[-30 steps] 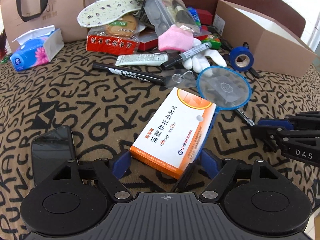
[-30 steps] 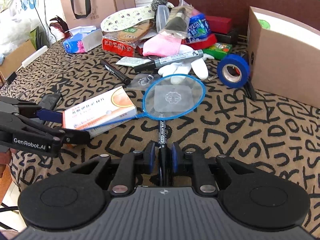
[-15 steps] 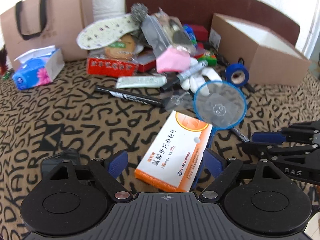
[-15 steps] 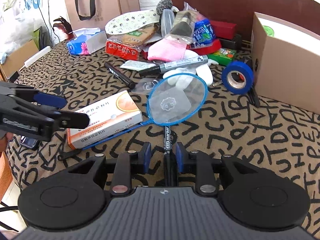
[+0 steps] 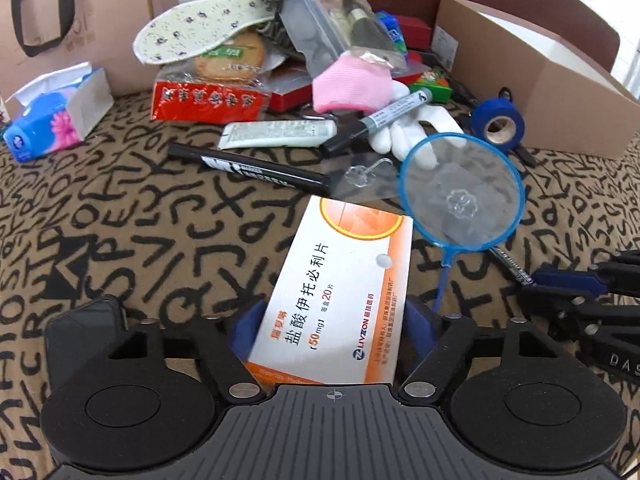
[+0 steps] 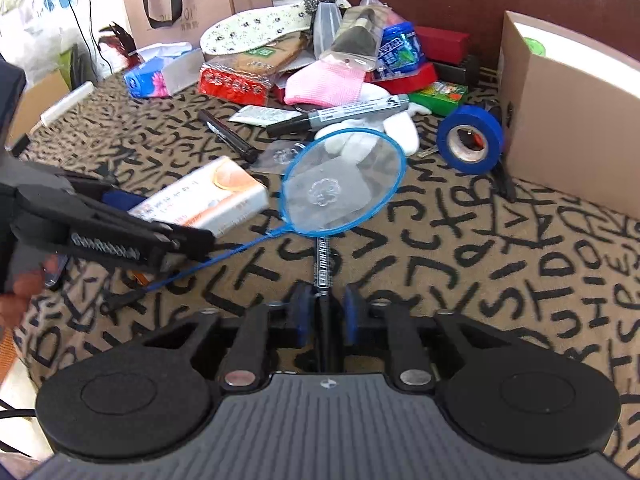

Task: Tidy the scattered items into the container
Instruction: 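Lift the medicine box and black marker and carry both toward the cardboard box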

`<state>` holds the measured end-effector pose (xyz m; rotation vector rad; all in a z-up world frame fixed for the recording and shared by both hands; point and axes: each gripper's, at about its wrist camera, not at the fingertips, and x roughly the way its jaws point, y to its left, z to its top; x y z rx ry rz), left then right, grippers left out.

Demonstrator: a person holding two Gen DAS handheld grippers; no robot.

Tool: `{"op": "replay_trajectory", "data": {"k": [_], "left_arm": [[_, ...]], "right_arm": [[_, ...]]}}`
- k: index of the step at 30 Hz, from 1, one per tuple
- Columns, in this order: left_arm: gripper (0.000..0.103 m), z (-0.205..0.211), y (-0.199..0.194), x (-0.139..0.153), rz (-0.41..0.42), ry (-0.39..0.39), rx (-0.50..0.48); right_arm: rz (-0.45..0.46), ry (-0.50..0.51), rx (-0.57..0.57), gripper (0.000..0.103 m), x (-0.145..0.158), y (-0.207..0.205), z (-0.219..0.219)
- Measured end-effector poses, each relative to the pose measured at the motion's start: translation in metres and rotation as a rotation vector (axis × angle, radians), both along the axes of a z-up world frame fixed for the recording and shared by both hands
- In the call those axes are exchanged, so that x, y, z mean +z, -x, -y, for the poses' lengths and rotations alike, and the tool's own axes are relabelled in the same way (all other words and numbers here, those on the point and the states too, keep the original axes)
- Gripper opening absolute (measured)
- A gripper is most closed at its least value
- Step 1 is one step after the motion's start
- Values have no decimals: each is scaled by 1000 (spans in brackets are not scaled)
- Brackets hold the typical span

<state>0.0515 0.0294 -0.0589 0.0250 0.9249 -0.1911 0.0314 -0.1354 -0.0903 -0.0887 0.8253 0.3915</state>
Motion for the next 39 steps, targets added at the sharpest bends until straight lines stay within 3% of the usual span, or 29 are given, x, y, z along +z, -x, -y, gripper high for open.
{"op": "replay_trajectory", "data": {"k": [6, 8, 12, 17, 18, 20, 25, 29, 34, 39], "left_arm": [[75, -14, 9, 6, -24, 34, 21], [83, -13, 9, 5, -24, 46, 16], [85, -2, 4, 0, -10, -9, 10], [85, 2, -1, -2, -6, -20, 15], [85, 3, -2, -2, -7, -25, 14], [75, 6, -4, -2, -4, -46, 13], [80, 10, -5, -3, 6, -55, 17], [71, 13, -1, -1, 5, -60, 17], [71, 11, 10, 10, 0, -9, 19], [71, 15, 18, 33, 57, 7, 11]], "right_arm": [[-33, 42, 34, 16, 4, 11, 10], [-32, 47, 38, 17, 4, 12, 9], [-19, 42, 30, 18, 2, 9, 4], [-15, 34, 28, 18, 0, 6, 4], [-15, 31, 27, 18, 0, 6, 4], [-12, 27, 24, 18, -1, 5, 4], [-10, 15, 18, 16, -2, 4, 5], [-24, -7, 17, 11, 0, 7, 10], [-29, -44, 1, 11, 4, 18, 20], [-3, -56, -11, 11, 13, 23, 28]]}}
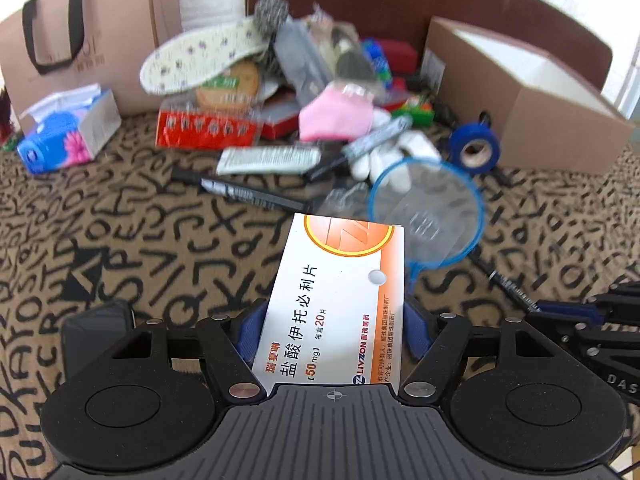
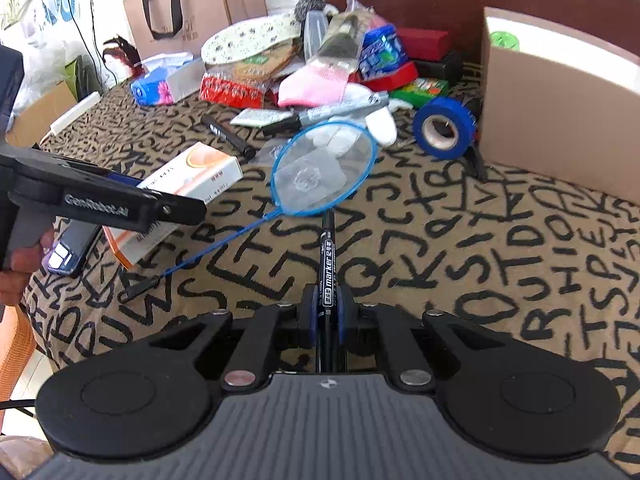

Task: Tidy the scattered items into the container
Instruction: 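Lift the medicine box and black marker and carry both toward the cardboard box, then lower the medicine box and marker into the box and open both tools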

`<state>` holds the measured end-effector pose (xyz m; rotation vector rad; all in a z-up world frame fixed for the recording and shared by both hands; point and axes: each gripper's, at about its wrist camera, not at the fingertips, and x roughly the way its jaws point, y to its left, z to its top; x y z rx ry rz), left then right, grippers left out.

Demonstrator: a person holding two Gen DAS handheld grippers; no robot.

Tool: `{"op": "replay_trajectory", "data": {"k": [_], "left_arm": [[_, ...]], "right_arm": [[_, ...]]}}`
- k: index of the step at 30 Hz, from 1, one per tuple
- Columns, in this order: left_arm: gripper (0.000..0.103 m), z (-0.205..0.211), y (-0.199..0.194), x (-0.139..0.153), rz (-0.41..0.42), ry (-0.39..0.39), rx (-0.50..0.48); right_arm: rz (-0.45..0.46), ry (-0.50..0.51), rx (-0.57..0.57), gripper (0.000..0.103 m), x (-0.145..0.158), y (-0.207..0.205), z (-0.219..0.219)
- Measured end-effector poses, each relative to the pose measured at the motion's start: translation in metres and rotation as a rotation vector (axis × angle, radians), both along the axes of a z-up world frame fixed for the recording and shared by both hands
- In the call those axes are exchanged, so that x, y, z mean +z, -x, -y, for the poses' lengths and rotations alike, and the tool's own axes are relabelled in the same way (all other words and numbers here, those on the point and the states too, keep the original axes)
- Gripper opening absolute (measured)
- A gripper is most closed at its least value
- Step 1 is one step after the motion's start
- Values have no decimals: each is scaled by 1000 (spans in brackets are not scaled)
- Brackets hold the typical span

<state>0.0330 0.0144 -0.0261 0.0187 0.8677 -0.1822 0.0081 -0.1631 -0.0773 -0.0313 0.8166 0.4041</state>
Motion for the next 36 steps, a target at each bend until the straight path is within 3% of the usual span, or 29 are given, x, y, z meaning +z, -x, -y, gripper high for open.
{"op": "replay_trajectory", "data": {"k": [6, 17, 27, 36], "left_arm": [[71, 21, -1, 27, 66, 26, -63], [71, 66, -9, 46, 113, 59, -165], [71, 125, -48, 85, 205, 92, -243], [71, 192, -99, 106, 220, 136, -289]], "right_arm": [[77, -13, -31, 11, 22, 2, 16], [128, -18, -94, 11, 32, 0, 45], [292, -13, -174, 11, 75, -20, 89], [384, 32, -252, 11, 105, -63, 127]]}}
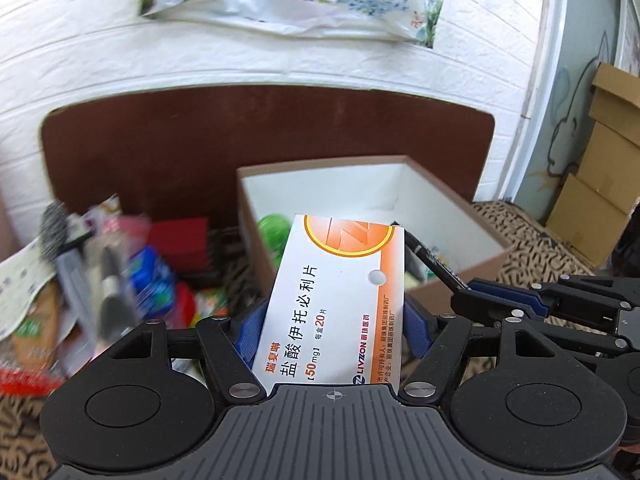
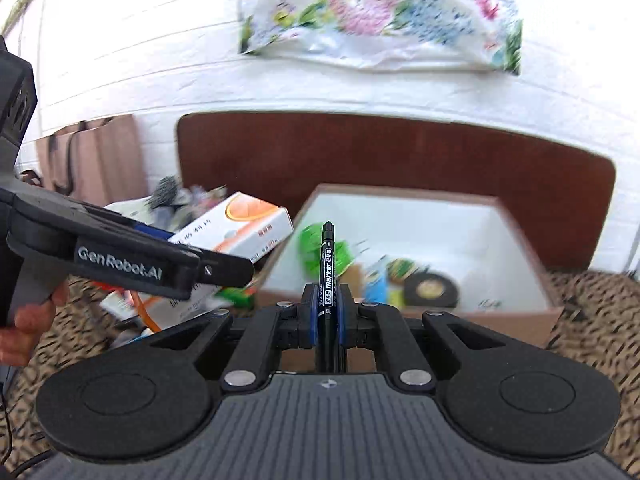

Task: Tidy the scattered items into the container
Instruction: 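Lower the medicine box and marker into the box and open both tools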

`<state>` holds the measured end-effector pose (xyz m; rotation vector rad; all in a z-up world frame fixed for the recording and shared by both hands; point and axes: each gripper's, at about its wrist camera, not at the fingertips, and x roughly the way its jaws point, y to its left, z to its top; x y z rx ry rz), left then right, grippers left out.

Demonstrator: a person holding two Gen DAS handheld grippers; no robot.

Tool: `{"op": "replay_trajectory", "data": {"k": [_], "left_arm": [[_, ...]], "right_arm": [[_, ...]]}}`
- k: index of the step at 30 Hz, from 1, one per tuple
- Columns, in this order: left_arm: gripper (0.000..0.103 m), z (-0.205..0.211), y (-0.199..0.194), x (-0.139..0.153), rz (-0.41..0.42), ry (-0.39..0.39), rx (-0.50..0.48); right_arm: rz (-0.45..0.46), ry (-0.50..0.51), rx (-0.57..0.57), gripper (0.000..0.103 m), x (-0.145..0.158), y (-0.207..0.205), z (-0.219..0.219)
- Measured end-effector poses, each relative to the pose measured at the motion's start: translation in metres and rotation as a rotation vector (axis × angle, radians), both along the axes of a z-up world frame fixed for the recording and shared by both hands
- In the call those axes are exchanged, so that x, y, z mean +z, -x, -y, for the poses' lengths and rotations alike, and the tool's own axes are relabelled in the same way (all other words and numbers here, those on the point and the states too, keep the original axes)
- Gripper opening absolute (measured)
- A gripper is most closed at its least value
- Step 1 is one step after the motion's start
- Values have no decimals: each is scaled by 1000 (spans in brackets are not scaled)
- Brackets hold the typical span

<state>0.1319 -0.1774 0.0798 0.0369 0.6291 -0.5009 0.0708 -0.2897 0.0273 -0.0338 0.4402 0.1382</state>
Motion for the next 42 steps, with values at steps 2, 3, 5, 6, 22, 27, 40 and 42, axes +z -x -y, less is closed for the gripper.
{"op": "replay_trajectory", "data": {"k": [2, 3, 5, 6, 22, 27, 40, 42], "left_arm": [[71, 13, -16, 2, -9, 3, -12], [71, 20, -24, 2, -14, 4, -20], [71, 34, -41, 2, -30, 7, -34], [71, 41, -50, 1, -39, 10, -37], [71, 127, -197, -52, -235, -12, -16], [71, 146, -233, -66, -290, -10, -1], [101, 149, -241, -71, -262, 47, 29], [103, 146, -240, -66, -253, 54, 36]], "right_arm": [[6, 18, -23, 11, 2, -13, 9], [6, 26, -33, 11, 2, -20, 15], [4, 38, -56, 11, 3, -36, 28], [-3, 45, -64, 11, 2, -46, 34], [-275, 201, -127, 11, -52, -193, 112], [-366, 247, -142, 11, -62, -229, 121], [-315, 217, -104, 77, -61, -234, 125], [-274, 263, -111, 85, -58, -225, 120]]}}
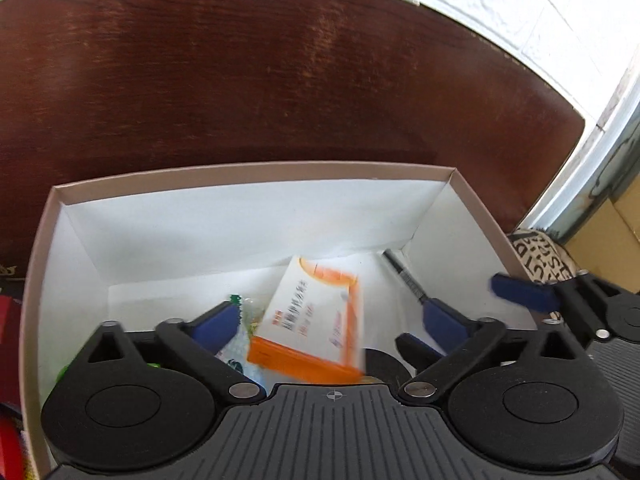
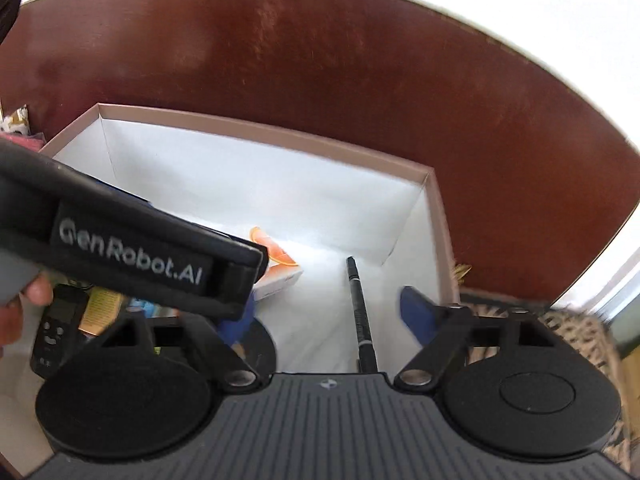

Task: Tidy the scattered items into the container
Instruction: 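Lower the medicine box and marker into the box and open both tools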

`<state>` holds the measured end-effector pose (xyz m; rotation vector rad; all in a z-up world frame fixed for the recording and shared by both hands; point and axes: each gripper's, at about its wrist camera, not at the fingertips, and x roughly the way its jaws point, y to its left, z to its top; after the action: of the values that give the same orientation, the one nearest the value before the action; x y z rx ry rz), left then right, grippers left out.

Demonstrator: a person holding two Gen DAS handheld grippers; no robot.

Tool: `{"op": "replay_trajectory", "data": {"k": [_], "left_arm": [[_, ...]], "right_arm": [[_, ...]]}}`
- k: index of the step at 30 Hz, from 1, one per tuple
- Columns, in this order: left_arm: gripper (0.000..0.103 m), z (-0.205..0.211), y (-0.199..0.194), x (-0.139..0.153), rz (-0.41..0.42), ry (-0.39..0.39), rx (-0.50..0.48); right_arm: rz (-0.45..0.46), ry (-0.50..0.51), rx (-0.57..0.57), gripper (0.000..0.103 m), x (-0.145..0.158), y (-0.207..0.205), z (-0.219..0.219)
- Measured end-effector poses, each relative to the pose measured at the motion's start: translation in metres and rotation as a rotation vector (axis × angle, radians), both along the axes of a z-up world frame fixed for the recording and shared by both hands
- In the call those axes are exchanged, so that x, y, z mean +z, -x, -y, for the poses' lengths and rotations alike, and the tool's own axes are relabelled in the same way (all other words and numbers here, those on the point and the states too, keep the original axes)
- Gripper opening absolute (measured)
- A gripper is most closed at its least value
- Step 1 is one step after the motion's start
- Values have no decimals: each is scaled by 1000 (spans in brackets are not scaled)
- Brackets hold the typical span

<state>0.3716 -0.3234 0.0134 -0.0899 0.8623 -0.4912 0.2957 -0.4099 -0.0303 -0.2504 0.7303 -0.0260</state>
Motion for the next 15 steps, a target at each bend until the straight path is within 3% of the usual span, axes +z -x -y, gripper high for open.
{"op": "replay_trajectory", "data": {"k": [4, 9, 15], "left_arm": [[103, -5, 7, 6, -12, 3, -16], [103, -7, 29, 13, 26, -36, -65], [103, -14, 59, 25, 84, -50, -56]], "right_arm": [[18, 29, 25, 99, 7, 15, -3], [-10, 30, 32, 102, 15, 29, -16], [0, 17, 40, 103, 29, 53, -26]]}}
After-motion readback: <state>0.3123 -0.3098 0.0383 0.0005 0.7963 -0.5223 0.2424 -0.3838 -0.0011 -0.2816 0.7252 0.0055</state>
